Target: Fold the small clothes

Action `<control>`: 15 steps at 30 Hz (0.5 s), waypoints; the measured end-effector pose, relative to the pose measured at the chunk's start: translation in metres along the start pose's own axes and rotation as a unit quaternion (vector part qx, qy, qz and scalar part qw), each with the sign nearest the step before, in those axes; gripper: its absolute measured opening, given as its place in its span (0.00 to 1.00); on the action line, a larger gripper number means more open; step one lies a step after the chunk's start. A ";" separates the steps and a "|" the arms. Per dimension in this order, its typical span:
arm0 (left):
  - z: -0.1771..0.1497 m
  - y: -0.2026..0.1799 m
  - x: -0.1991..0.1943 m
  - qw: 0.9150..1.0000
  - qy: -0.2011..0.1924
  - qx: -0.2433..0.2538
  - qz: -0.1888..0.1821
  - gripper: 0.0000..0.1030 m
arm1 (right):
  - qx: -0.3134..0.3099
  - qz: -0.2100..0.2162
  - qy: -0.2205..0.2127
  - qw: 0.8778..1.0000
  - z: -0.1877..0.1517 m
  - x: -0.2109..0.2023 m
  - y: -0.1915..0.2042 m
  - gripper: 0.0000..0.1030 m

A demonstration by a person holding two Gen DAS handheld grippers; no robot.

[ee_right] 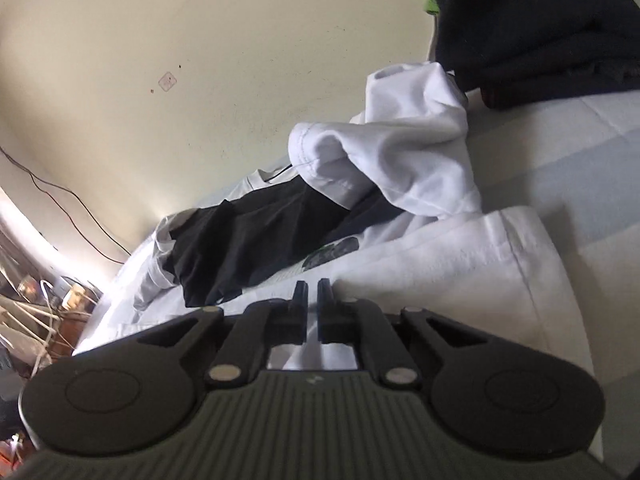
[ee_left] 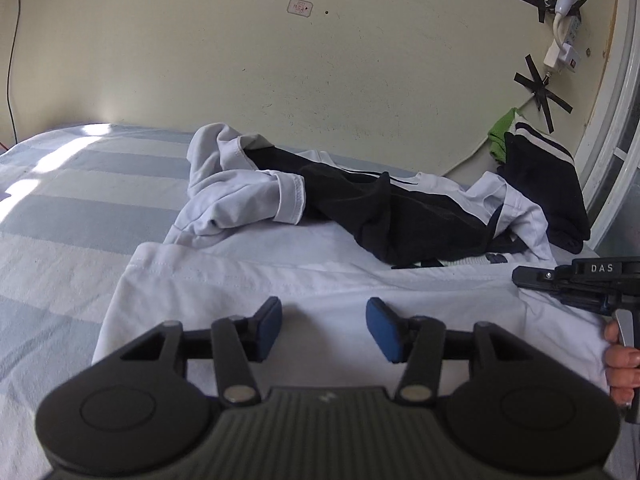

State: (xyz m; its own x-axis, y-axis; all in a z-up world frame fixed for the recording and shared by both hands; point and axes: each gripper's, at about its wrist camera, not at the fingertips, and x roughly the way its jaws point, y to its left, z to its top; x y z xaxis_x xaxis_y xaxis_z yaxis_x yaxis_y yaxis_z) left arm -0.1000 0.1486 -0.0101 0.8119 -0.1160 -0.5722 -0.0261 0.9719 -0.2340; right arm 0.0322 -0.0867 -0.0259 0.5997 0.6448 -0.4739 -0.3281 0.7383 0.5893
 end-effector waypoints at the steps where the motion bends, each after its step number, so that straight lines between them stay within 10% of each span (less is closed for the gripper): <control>1: 0.002 0.001 0.000 1.000 0.001 -0.001 -0.004 0.50 | 0.004 0.003 0.000 1.000 0.000 -0.001 -0.001 0.05; 15: 0.004 0.005 0.000 0.999 0.001 -0.022 -0.029 0.67 | 0.006 0.004 -0.007 1.000 0.002 -0.010 -0.001 0.13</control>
State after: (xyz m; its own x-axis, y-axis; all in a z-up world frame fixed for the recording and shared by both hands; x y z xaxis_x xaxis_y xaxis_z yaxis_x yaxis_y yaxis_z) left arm -0.0983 0.1540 -0.0079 0.8120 -0.1727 -0.5576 -0.0040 0.9535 -0.3013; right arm 0.0282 -0.0943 -0.0203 0.6069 0.6475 -0.4609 -0.3238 0.7310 0.6007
